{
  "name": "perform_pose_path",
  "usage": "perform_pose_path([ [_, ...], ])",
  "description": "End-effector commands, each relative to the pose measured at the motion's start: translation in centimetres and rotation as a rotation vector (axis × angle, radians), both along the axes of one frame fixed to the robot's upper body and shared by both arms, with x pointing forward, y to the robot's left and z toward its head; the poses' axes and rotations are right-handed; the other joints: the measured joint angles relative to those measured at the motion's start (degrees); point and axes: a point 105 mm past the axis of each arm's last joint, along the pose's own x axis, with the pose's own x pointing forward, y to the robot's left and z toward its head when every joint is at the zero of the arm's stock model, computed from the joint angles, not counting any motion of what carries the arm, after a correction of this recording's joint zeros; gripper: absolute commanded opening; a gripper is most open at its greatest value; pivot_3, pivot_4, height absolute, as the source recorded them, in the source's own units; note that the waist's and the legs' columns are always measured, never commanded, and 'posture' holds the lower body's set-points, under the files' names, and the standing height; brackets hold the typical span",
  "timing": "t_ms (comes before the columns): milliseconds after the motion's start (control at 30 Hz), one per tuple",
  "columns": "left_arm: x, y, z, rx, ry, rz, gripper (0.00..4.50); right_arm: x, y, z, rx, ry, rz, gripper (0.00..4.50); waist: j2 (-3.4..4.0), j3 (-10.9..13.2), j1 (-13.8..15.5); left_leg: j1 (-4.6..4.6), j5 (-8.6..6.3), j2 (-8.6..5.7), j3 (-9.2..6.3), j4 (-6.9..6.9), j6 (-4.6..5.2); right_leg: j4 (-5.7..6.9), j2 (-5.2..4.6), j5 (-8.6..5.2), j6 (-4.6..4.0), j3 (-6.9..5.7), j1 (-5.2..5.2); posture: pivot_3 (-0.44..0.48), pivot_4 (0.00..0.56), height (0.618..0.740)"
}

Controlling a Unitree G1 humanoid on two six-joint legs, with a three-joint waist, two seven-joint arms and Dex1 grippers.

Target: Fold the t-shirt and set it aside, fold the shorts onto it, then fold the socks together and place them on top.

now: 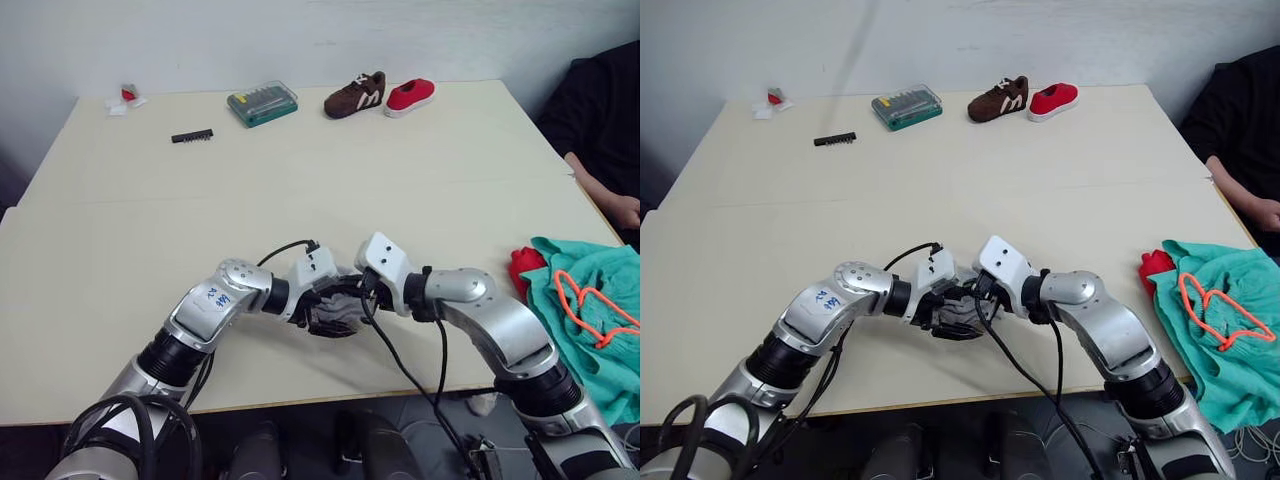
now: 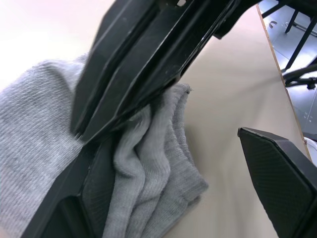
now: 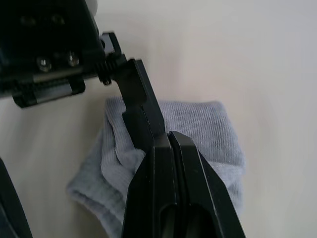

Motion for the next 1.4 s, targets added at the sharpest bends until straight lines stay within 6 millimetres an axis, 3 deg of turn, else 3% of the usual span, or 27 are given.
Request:
perform_pose_path([
  [33, -0.3, 1.1, 0.2, -0.017, 0.019, 0.017, 3.83, -0.6, -0.5, -0.6, -0.032, -0.005, 0.023, 0.00, 0.00, 0.00, -0.22, 0.00, 0.00, 0.00, 0.00, -0.03, -0.01, 0.00, 0.00, 0.00, 0.00, 0.01, -0.02, 0.000, 0.150, 0.740],
  [133, -0.7, 1.8, 1.2, -0.064, 0.036, 0.018, 3.83, -0.8, -1.0, -0.8, -0.044, -0.006, 0.020, 0.00, 0.00, 0.00, -0.63, 0.01, 0.04, 0.02, 0.01, -0.09, -0.08, 0.00, 0.03, 0.00, 0.00, 0.01, -0.06, 0.000, 0.150, 0.740],
  [267, -1.0, 3.6, 4.6, -0.197, 0.109, 0.022, 3.83, -1.2, -1.5, -1.3, -0.043, 0.003, 0.013, 0.00, -0.01, 0.02, -0.95, -0.02, 0.10, 0.03, 0.01, -0.16, -0.15, 0.00, 0.04, -0.01, -0.01, 0.00, -0.12, 0.000, 0.150, 0.740],
  [433, 2.1, 5.2, 6.4, -0.246, 0.093, 0.133, 3.83, -1.4, -1.5, -1.9, -0.047, 0.004, 0.015, 0.00, 0.00, 0.02, -0.91, -0.02, 0.10, 0.00, 0.00, -0.16, -0.14, 0.00, 0.02, -0.01, 0.00, 0.01, -0.11, 0.000, 0.150, 0.740],
  [500, 3.4, 4.8, 6.7, -0.243, 0.034, 0.145, 3.83, -1.4, -1.4, -1.9, -0.045, 0.002, 0.015, 0.00, -0.01, 0.02, -0.85, -0.02, 0.10, -0.01, 0.01, -0.15, -0.13, -0.01, 0.01, -0.01, 0.00, 0.01, -0.11, 0.000, 0.150, 0.740],
  [567, 4.0, 3.8, 6.6, -0.242, -0.019, 0.123, 3.44, -1.4, -1.3, -1.9, -0.043, 0.001, 0.015, 0.00, -0.01, 0.02, -0.59, -0.02, 0.10, -0.03, 0.01, -0.16, -0.13, -0.02, 0.01, -0.01, 0.00, 0.01, -0.10, 0.000, 0.150, 0.740],
  [767, 2.8, 2.0, 4.9, -0.197, -0.066, -0.038, 1.70, -1.0, -1.4, -1.9, -0.047, -0.008, 0.003, 0.00, -0.01, 0.02, -0.90, -0.03, 0.13, 0.01, 0.14, -0.19, -0.18, 0.00, 0.04, -0.01, -0.01, 0.03, -0.18, 0.000, 0.150, 0.740],
  [933, 2.7, 2.7, 3.0, -0.140, -0.075, -0.072, 0.15, -1.1, -1.6, -2.2, -0.052, -0.005, -0.009, 0.00, -0.01, 0.02, -1.17, -0.02, 0.15, 0.01, 0.14, -0.17, -0.16, 0.01, 0.04, -0.01, -0.01, 0.05, -0.18, 0.000, 0.150, 0.740],
  [1033, 3.3, 3.2, 0.7, -0.049, -0.106, -0.066, 0.06, -1.2, -1.7, -2.3, -0.055, -0.006, -0.013, 0.00, -0.01, 0.02, -1.15, -0.01, 0.15, 0.00, 0.13, -0.18, -0.16, 0.01, 0.04, -0.01, -0.01, 0.05, -0.18, 0.000, 0.150, 0.740],
  [1233, 3.7, 2.9, -1.8, 0.057, -0.194, -0.090, 0.06, -1.3, -1.9, -1.7, -0.037, -0.005, -0.015, 0.00, -0.02, 0.00, -1.12, -0.01, 0.13, 0.00, 0.13, -0.15, -0.12, 0.00, 0.02, -0.01, -0.01, 0.05, -0.14, 0.000, 0.150, 0.740],
  [1400, 3.3, 2.1, -2.3, 0.075, -0.222, -0.117, 0.06, -0.9, -1.0, 2.0, 0.091, -0.019, -0.012, 0.00, -0.03, -0.01, -0.71, 0.06, 0.10, -0.01, 0.11, -0.12, -0.04, 0.01, 0.00, 0.00, 0.00, 0.04, -0.06, 0.000, 0.150, 0.740],
])
